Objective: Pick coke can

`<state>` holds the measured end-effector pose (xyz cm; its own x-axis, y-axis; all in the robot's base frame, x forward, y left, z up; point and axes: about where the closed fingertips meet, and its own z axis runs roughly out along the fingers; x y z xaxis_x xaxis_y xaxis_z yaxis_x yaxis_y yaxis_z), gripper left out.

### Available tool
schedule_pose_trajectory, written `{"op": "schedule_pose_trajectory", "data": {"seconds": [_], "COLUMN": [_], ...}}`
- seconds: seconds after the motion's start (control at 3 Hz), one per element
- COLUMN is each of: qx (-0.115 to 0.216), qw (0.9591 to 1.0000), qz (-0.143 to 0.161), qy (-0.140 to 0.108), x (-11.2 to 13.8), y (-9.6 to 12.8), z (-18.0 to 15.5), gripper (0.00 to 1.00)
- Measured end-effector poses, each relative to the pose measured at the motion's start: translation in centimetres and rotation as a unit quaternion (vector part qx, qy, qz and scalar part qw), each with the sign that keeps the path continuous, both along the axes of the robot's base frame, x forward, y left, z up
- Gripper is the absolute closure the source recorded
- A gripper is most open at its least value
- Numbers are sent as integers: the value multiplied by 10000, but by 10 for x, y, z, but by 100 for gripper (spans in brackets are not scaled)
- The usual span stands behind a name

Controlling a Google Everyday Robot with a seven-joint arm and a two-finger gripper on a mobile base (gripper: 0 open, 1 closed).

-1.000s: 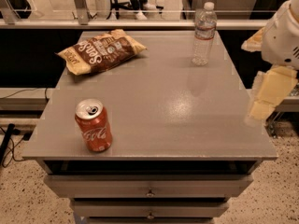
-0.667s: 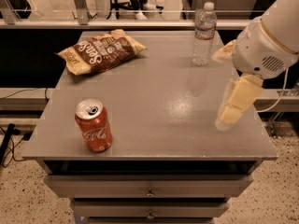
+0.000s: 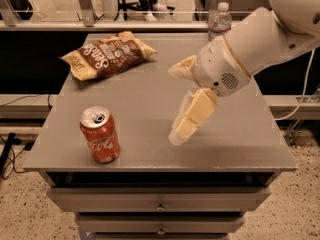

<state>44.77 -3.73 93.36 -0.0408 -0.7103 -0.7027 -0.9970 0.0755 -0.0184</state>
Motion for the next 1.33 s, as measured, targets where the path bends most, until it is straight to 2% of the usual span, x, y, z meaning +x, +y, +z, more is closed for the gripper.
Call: {"op": "schedule_pose_trajectory", "data": {"seconds": [0.67, 1.0, 1.33], "qx": [-99, 349, 1191], "qw": [9999, 9994, 9928], "qz": [-24, -10, 109], "qy": [-17, -67, -53], "x": [0, 5, 9], "y": [-5, 9, 32], "z": [0, -14, -35], "gripper": [0, 0, 0]}}
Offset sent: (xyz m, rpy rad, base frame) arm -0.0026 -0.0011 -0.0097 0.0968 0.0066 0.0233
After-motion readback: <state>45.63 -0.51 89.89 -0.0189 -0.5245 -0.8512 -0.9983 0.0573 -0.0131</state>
